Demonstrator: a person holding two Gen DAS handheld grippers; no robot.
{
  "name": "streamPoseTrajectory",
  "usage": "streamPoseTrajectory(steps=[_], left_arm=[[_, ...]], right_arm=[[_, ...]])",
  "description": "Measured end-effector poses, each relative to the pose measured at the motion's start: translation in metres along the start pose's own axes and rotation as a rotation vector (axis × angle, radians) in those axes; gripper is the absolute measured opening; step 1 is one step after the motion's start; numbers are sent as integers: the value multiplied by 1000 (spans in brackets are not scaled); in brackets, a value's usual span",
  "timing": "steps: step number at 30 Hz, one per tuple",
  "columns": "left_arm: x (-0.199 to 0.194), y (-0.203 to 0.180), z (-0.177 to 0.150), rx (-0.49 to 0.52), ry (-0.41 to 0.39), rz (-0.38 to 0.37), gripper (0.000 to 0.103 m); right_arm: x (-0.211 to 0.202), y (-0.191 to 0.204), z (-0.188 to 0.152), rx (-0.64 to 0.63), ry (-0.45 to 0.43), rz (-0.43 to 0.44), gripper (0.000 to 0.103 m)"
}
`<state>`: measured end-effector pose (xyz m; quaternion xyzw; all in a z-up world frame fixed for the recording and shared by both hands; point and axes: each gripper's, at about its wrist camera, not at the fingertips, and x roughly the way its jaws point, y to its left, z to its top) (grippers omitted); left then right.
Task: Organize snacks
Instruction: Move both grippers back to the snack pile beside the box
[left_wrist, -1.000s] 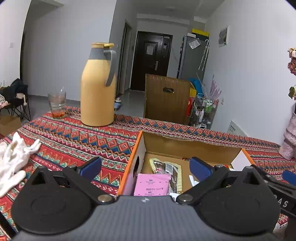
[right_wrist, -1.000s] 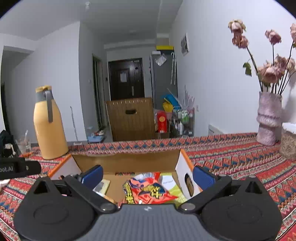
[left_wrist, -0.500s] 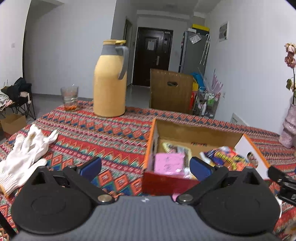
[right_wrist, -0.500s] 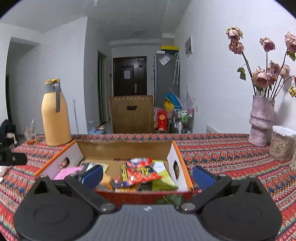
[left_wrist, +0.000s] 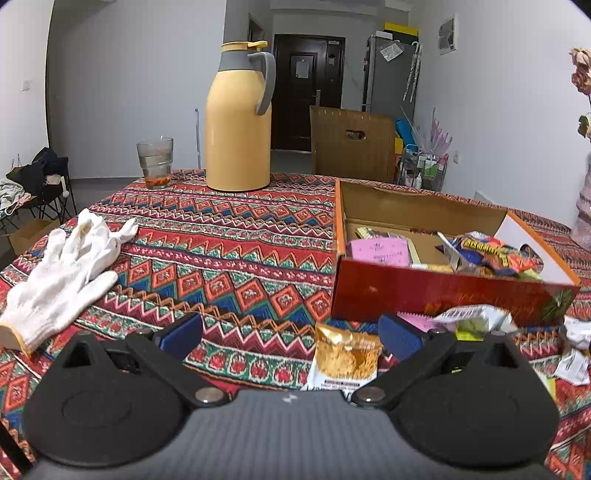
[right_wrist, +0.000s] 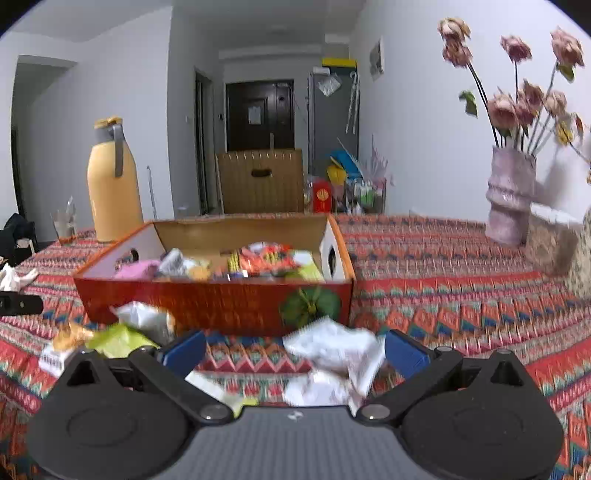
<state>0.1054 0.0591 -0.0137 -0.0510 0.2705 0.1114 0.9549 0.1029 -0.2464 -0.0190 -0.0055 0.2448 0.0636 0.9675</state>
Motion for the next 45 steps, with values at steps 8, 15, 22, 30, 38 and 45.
streamPoseTrajectory(steps=[8, 15, 22, 30, 38, 45], left_arm=[[7, -4, -13, 20, 3, -16, 103], [9, 4, -12, -19, 15, -41, 103], [9, 4, -13, -27, 21, -57, 103], [11, 7, -12, -41, 34, -67, 103], [15, 8, -13, -51, 54, -78, 103], [15, 8, -13, -51, 56, -84, 103]], right_arm=[[-2, -12, -22, 53, 56, -26, 103], [3, -13, -26, 58, 83, -84, 103], [7, -14, -23, 33, 103, -95, 103], [45, -21, 2, -45, 149, -108, 103], [91, -25, 13, -98, 207, -107, 103], [87, -31, 16, -31, 183, -40, 79]])
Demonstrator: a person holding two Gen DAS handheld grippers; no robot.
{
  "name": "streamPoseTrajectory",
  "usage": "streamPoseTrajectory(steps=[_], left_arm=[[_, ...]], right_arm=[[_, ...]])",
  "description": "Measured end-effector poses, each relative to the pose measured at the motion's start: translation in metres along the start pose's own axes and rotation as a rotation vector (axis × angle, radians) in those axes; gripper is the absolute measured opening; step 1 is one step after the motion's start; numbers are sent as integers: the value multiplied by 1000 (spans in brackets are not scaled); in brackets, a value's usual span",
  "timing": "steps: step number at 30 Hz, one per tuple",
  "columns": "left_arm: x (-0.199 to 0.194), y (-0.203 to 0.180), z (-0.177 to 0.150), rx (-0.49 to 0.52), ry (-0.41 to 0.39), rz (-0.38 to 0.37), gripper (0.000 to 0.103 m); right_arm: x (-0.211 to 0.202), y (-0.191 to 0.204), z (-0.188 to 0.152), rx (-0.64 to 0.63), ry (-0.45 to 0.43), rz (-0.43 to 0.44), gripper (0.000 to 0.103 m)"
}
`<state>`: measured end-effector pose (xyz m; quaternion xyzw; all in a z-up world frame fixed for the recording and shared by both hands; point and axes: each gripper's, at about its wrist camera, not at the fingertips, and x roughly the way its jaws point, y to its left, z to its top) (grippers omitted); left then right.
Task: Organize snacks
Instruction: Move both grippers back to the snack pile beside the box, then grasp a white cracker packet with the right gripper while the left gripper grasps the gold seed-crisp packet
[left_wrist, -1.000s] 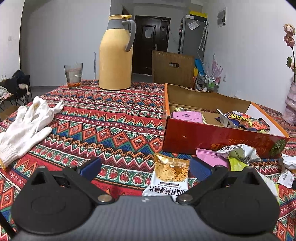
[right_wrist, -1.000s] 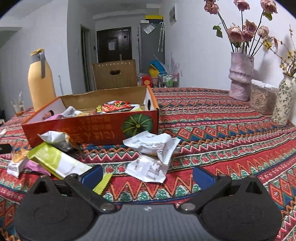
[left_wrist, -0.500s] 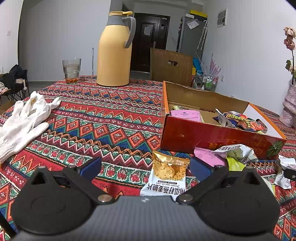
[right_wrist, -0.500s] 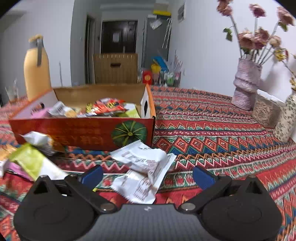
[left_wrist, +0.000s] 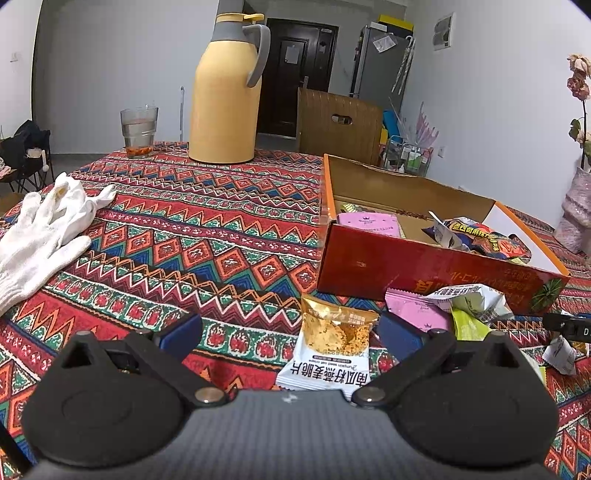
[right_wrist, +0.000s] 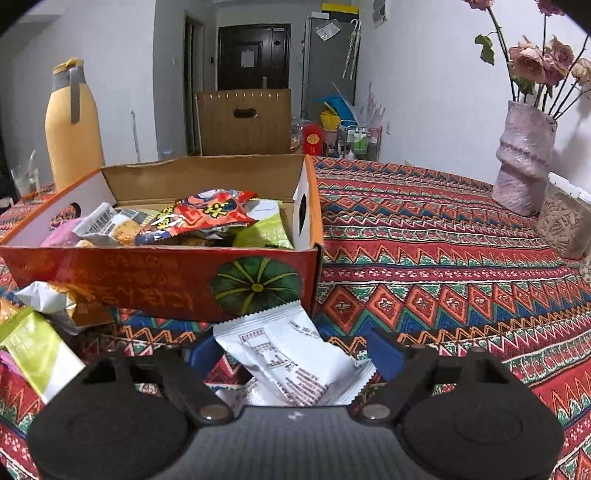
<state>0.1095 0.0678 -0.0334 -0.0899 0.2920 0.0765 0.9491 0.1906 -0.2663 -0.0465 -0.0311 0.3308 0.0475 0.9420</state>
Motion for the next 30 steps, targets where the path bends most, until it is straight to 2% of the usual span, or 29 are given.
streamPoseTrajectory(steps=[1, 3, 9, 14, 17, 21, 30], left_arm=[[0, 0, 0, 0, 0, 1, 103], [0, 0, 0, -2, 0, 0, 103], [0, 1, 0, -4, 3, 2, 103], [0, 1, 0, -6, 3, 3, 103], [0, 1, 0, -5, 4, 5, 103], [2, 1, -2, -2, 13, 10, 103], [11, -3, -2, 12, 63, 30, 103]], right_arm=[[-2, 0, -1, 3, -6, 2, 57], [-2, -3, -2, 22, 14, 19, 39], [-13, -9, -12, 60, -29, 18, 37], [-39, -4, -17, 59, -150, -31, 37], [-56, 4, -20, 82, -222, -17, 37], [-65, 17, -26, 82, -278, 5, 38], [-55, 16, -36, 95, -264, 12, 38]])
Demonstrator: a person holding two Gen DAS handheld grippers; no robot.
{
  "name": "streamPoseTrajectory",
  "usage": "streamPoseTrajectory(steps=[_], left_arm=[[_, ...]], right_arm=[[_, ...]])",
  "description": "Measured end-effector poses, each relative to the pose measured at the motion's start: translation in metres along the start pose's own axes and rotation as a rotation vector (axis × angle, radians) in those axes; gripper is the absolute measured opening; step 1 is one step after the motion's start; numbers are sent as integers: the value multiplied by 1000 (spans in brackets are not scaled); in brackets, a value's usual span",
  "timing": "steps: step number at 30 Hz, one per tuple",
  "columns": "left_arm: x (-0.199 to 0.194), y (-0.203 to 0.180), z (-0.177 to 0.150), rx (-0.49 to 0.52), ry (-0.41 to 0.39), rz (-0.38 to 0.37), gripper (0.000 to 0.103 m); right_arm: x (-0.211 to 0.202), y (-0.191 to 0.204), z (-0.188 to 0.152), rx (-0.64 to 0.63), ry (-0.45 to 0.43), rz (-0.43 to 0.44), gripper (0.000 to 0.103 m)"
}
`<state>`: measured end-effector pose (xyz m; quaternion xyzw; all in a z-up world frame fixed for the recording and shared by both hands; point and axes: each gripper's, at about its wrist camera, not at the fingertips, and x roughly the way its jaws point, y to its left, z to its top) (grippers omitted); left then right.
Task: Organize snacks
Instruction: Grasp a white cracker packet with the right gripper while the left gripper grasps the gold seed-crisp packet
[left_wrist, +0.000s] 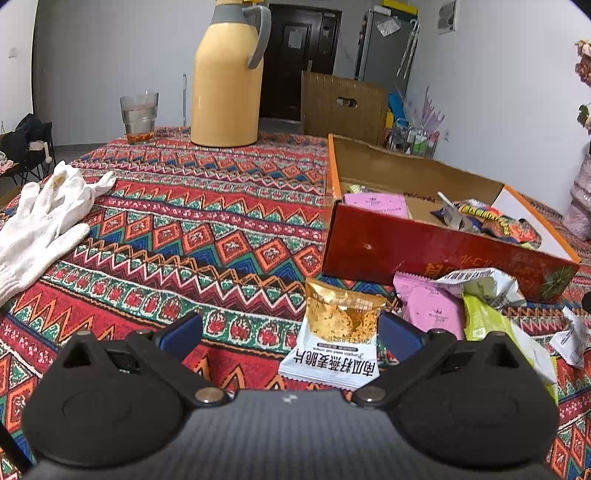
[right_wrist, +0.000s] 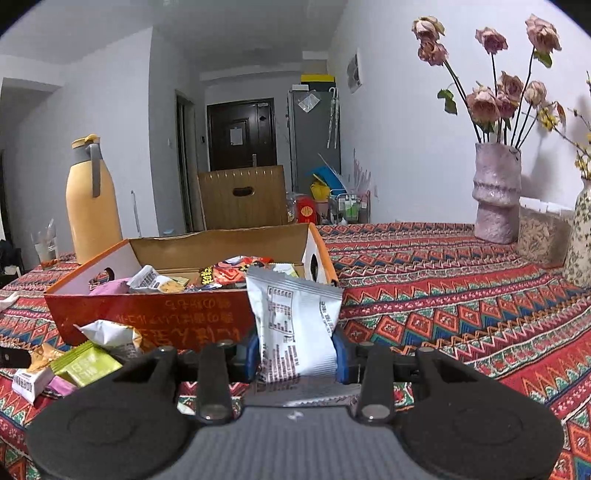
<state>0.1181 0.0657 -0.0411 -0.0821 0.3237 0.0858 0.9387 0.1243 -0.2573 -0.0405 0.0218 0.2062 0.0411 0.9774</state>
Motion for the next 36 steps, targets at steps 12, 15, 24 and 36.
streamPoseTrajectory(steps=[12, 15, 24, 36], left_arm=[[31, -23, 2, 94, 146, 64, 103], [33, -23, 3, 89, 144, 70, 103], [39, -27, 9, 68, 140, 100, 103], [33, -34, 6, 119, 130, 70, 89]], right_arm=[[-4, -8, -4, 41, -14, 55, 38], [-7, -8, -4, 42, -24, 67, 38], [-11, -10, -4, 47, -43, 87, 39], [-12, -9, -5, 47, -44, 86, 39]])
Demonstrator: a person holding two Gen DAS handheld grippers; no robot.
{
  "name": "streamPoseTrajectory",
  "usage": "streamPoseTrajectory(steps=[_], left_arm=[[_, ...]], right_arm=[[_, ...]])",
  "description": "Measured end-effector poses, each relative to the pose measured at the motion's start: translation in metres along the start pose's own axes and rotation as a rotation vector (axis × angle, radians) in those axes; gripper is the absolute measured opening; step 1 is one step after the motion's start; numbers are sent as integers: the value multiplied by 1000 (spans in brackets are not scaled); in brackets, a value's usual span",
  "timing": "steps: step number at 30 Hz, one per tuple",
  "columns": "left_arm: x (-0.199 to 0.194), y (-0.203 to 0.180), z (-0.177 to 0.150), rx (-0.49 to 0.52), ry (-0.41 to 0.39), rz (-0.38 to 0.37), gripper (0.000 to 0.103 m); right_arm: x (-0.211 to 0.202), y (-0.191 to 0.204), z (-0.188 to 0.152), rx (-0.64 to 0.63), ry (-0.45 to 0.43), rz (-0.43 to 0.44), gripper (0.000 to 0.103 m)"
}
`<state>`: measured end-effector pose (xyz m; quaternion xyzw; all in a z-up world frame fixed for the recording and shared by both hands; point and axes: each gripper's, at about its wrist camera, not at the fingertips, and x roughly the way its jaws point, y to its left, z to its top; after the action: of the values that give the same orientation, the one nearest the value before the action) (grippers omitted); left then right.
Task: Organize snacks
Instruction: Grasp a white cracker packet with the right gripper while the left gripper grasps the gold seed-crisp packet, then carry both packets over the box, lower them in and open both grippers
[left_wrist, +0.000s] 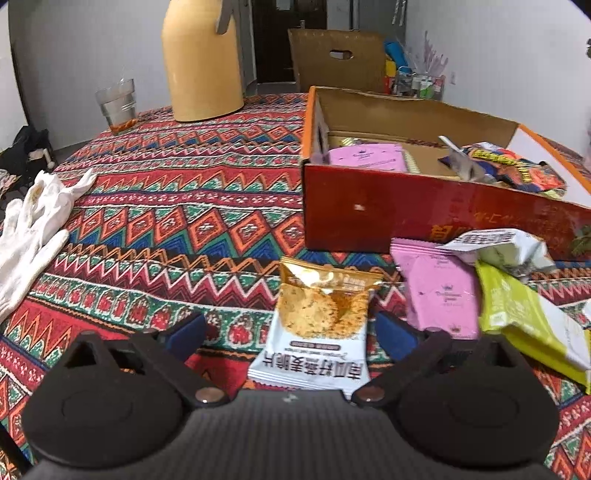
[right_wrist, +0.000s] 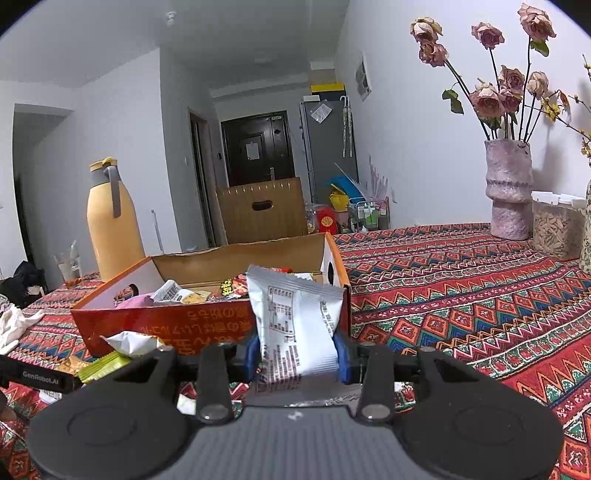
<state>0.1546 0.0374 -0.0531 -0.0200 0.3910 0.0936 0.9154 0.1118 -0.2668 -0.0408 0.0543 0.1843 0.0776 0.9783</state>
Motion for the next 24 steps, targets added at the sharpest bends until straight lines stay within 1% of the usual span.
streamPoseTrajectory(steps=[1, 2, 3, 4, 6, 11, 16, 24], left_arm=[[-2, 0, 0, -1, -5, -13, 83], [-3, 0, 0, -1, -9, -20, 75], [-4, -1, 0, 1, -13, -20, 68], [-5, -1, 0, -2, -18, -18, 64], [-7, -1, -1, -11, -28, -17, 49], [-16, 2, -4, -26, -58, -46, 46], [-35, 4, -5, -29, -122, -71, 46], [-69, 1, 14, -43, -234, -120, 46]], right_arm=[[0, 0, 0, -1, 1, -1, 39], [0, 1, 0, -3, 2, -2, 39], [0, 1, 0, -4, 3, -4, 39], [1, 1, 0, -5, 5, -5, 39], [1, 2, 0, -7, 5, -9, 39], [2, 3, 0, -16, 11, -15, 39], [0, 8, 3, -41, 9, -19, 38], [-6, 21, 20, -74, -25, 11, 38]])
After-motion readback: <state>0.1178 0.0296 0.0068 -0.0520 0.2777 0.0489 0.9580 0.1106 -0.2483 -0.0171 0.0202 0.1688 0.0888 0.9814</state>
